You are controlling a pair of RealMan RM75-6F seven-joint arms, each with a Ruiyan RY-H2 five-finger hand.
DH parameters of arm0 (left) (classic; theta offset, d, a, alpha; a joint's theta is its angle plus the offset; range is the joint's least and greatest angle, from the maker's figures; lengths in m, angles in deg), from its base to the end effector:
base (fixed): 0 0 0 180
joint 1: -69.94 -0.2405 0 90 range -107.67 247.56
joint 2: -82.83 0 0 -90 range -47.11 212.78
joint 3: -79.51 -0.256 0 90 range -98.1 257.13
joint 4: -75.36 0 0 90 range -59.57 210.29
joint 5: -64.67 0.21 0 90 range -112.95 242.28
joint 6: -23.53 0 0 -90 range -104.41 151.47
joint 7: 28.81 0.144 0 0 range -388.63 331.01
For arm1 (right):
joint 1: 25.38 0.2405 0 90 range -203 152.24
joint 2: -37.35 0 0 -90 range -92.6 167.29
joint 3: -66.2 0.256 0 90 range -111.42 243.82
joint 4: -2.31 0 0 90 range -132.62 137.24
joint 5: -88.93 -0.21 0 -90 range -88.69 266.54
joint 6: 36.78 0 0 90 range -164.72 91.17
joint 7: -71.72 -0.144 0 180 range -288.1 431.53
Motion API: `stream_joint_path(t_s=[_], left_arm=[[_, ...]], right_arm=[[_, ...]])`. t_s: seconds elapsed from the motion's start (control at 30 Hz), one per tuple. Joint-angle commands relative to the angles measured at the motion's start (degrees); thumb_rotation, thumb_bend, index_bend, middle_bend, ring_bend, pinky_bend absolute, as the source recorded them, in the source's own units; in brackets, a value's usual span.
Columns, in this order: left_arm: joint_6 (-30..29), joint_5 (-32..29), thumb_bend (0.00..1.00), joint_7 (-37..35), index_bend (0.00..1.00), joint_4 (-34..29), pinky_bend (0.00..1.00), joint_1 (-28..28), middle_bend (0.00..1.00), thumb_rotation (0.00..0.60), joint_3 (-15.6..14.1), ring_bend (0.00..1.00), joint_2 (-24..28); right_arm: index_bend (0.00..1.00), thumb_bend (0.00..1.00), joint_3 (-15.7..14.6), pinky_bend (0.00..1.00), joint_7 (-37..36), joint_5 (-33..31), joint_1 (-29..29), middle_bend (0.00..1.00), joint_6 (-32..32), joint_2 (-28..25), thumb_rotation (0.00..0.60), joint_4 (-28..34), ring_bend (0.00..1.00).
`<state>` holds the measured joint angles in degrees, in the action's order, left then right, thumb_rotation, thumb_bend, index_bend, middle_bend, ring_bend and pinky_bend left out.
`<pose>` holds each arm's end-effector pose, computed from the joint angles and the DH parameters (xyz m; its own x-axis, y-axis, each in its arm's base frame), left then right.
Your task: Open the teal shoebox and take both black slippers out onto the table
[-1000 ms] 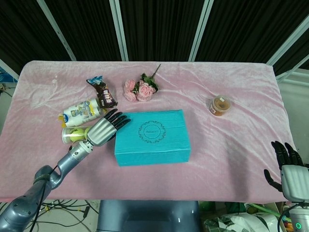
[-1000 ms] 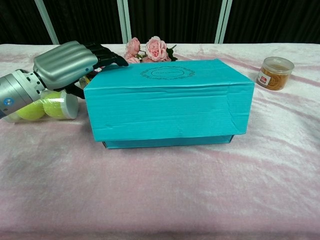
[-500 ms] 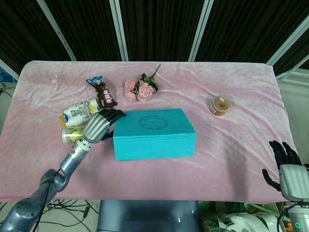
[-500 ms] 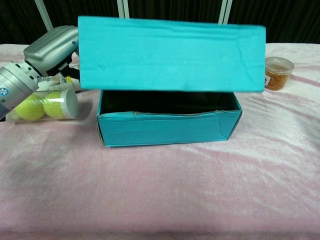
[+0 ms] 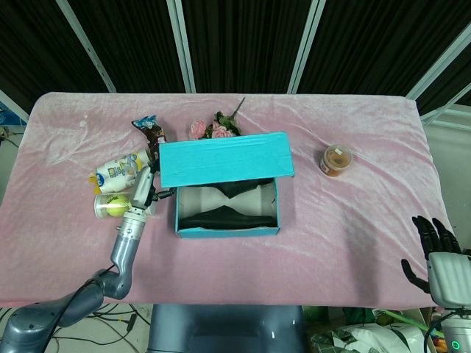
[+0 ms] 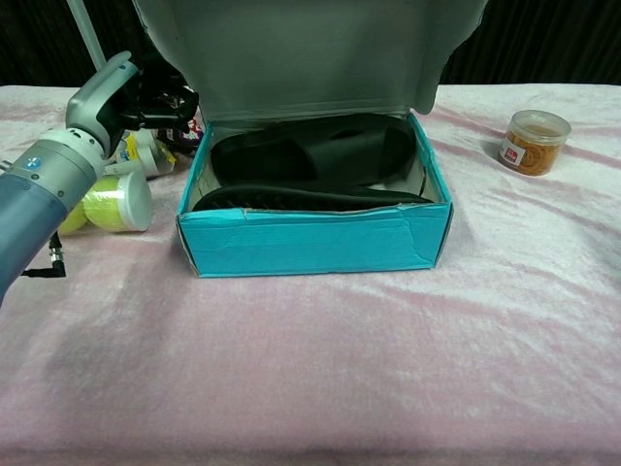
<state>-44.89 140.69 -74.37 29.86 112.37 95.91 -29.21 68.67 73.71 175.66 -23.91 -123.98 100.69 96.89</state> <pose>-0.1679 0.3854 -0.0460 -0.4655 0.1460 0.8729 0.8412 -0.2338 0.4876 -0.3111 -0.1608 0.1630 0.4054 0.0027 0.9141 -0.9138 0.0299 0.4051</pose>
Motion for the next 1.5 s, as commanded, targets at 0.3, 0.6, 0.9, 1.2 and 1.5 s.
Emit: stream_joint_path(t_s=[0.3, 0.6, 0.9, 1.2, 1.5], left_arm=[[20.5, -25.1, 0.55, -6.9, 0.30, -29.2, 0.43, -3.9, 0.38, 0.600, 15.6, 0.24, 10.8], [27.3, -30.4, 0.48, -9.4, 0.18, -35.3, 0.32, -5.7, 0.27, 0.600, 19.7, 0.13, 15.9], [36.4, -34.0, 0.09, -11.7, 0.00, -34.9, 0.16, -6.2, 0.05, 0.600, 21.7, 0.00, 20.2], [31.4, -23.4, 0.01, 4.3, 0.00, -37.6, 0.08, -7.1, 0.00, 0.600, 14.5, 0.00, 27.1], [12.8, -19.8, 0.01, 34.1, 0.05, -46.2, 0.27, -7.9, 0.13, 0.600, 6.5, 0.06, 33.4]], right_arm=[[0.00, 0.27, -0.4, 0.14, -1.0, -0.5, -0.6, 0.07, 0.2, 0.5, 0.600, -0.8, 0.00], [0.00, 0.27, -0.7, 0.14, -1.7, -0.5, -0.7, 0.07, 0.6, 1.1, 0.600, -1.5, 0.00], [0.00, 0.27, -1.0, 0.14, -2.4, -0.6, -0.8, 0.07, 1.2, 2.0, 0.600, -2.4, 0.00], [0.00, 0.27, -0.8, 0.14, -2.6, -0.2, -0.5, 0.07, 1.3, 1.8, 0.600, -2.6, 0.00], [0.00, 0.27, -0.4, 0.14, -2.8, 0.2, 0.2, 0.08, 1.9, 1.7, 0.600, -2.7, 0.00]])
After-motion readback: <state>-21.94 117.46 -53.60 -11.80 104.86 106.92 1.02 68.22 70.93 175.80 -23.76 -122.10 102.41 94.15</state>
